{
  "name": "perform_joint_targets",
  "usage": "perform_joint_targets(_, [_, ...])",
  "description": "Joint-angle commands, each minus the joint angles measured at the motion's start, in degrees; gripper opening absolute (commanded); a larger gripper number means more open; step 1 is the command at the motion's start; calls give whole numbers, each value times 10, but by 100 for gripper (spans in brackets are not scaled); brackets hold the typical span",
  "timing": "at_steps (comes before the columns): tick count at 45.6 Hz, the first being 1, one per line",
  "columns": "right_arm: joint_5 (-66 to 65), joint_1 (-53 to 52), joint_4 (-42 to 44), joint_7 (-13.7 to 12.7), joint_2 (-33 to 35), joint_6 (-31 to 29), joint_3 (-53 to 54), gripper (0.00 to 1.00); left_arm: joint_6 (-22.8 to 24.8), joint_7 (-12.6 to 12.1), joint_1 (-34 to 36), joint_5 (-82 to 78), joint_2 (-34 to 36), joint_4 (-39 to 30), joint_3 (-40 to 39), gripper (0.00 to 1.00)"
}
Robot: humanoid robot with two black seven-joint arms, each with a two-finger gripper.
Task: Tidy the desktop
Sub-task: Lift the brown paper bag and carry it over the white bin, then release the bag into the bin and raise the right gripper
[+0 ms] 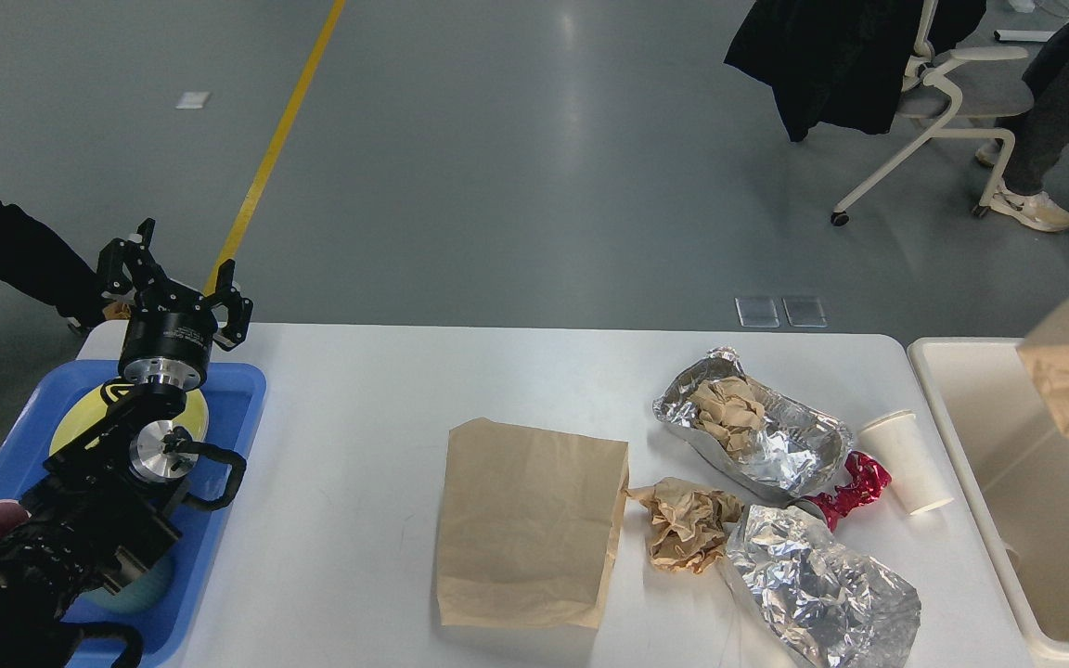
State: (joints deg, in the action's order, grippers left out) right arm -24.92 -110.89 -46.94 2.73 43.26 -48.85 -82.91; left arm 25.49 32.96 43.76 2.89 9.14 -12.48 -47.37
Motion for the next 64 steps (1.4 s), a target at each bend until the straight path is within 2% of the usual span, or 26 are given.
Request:
perform_joint_targets(1, [-16, 122, 4, 1, 23, 135, 6, 0, 0, 0, 0, 0, 0, 0, 0, 96])
perform_joint_targets(10, [-16, 322, 34, 1, -11, 333, 18, 0, 0, 0, 0, 0, 0, 0, 0, 96])
perform_joint_targets(14, [-15, 414, 68, 1, -35, 372, 56, 0, 0, 0, 0, 0, 0, 0, 0, 96])
perform_joint_targets(20, [-17, 515, 135, 1, -65, 380, 122, 0, 0, 0, 0, 0, 0, 0, 0, 96])
perform_joint_targets(28, [-17, 590, 211, 1, -113, 382, 148, 0, 0, 0, 0, 0, 0, 0, 0, 96])
perform_joint_targets(36, [-17, 625, 234, 1, -131, 382, 165, 0, 0, 0, 0, 0, 0, 0, 0, 96])
perform_joint_targets(56, [-14, 668, 267, 2, -127, 383, 214, 0, 0, 0, 0, 0, 0, 0, 0, 96])
perform_joint_targets(57, [-14, 669, 271, 2, -128, 384, 219, 14, 0, 0, 0, 0, 0, 0, 0, 96])
perform_joint_targets(59, [-14, 669, 272, 2, -128, 385, 236, 50, 0, 0, 0, 0, 0, 0, 0, 96])
perform_joint_targets(60, [-14, 670, 272, 2, -128, 386, 248, 64, 0, 0, 0, 0, 0, 0, 0, 96])
perform_joint_targets(61, [-14, 671, 272, 2, -127, 387, 258, 72, 0, 0, 0, 0, 0, 0, 0, 96])
perform_joint_targets(64, [-14, 676, 273, 2, -126, 387, 272, 84, 0, 0, 0, 0, 0, 0, 0, 96])
